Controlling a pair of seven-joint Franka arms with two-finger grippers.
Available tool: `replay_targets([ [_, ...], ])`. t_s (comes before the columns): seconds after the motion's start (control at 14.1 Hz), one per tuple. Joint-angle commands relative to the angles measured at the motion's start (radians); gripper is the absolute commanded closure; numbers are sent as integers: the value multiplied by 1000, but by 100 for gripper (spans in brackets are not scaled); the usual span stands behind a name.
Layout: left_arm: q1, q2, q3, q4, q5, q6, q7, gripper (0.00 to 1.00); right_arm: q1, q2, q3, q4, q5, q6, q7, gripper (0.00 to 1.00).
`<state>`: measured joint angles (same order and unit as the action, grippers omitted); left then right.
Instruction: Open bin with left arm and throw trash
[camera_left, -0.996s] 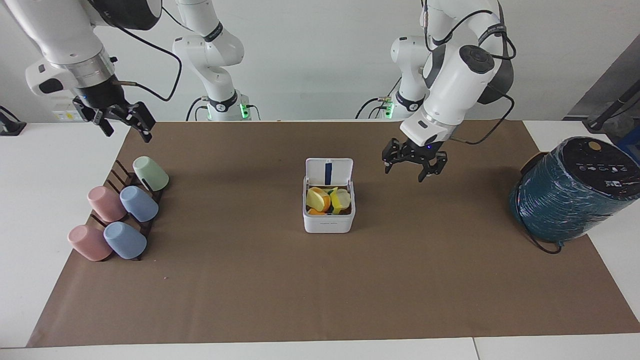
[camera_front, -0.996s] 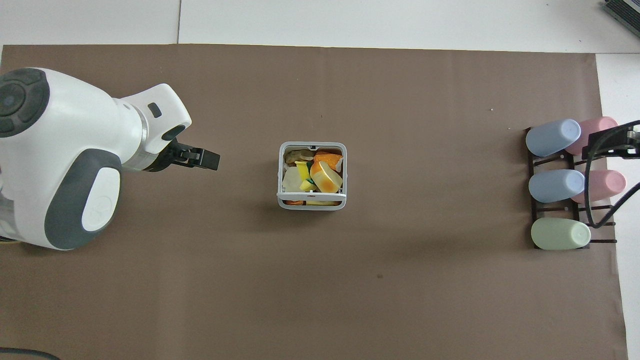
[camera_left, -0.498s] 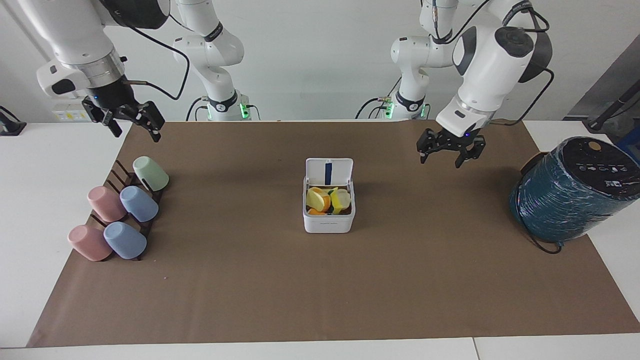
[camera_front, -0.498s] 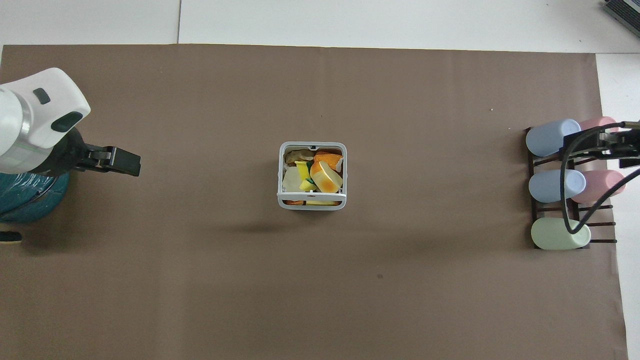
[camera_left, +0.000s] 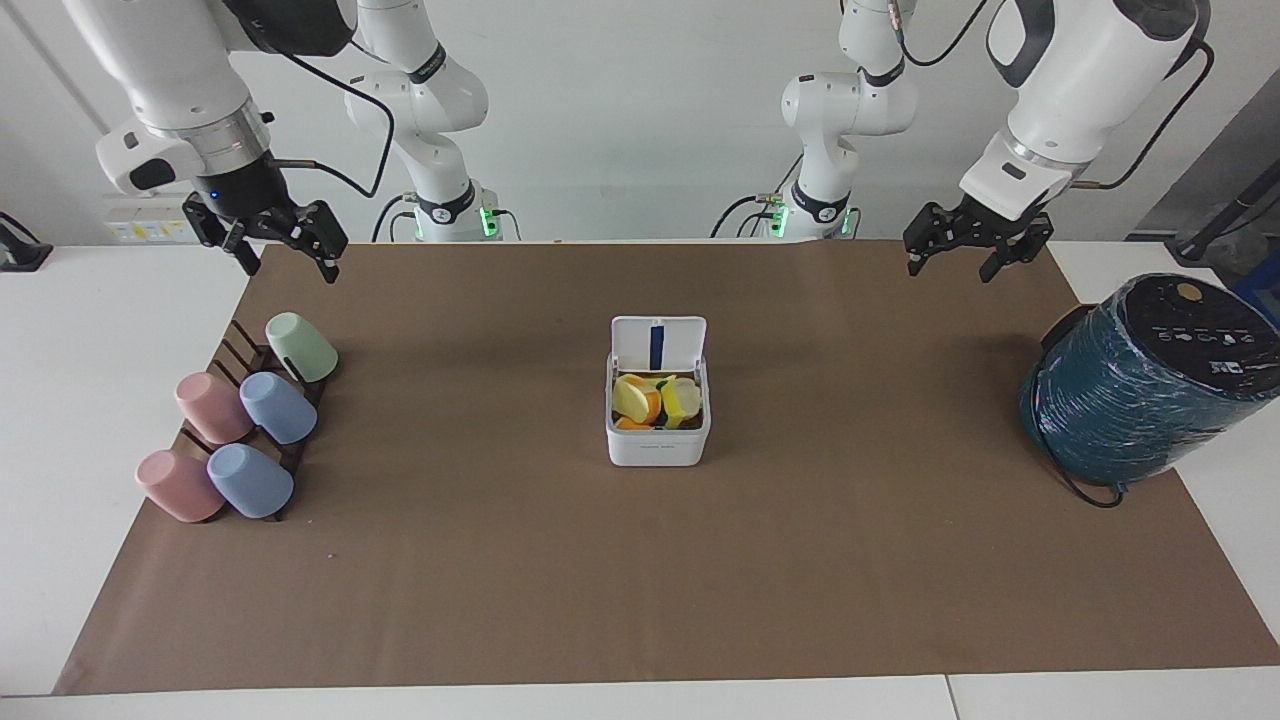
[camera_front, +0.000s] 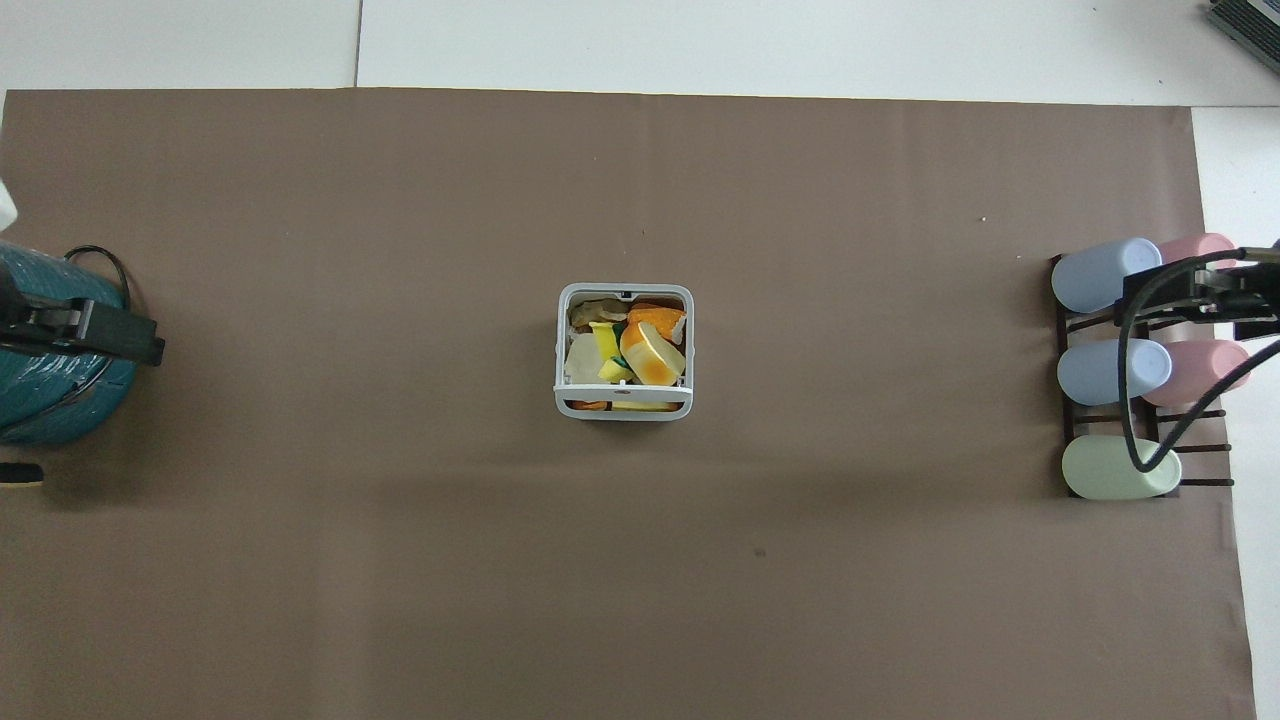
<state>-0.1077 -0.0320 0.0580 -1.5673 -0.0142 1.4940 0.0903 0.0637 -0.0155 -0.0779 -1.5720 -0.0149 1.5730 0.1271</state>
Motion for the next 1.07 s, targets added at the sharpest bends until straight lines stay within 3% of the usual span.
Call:
replay_targets([
  [0.0,6,6,14,58,28,-55,20,0,-2,-27,-2,-29,39,-5,-29,0],
  [1.0,-1,-3,-4,85,26,-64,26,0,-2,-29,-2,-34,-2,9,-27,0],
])
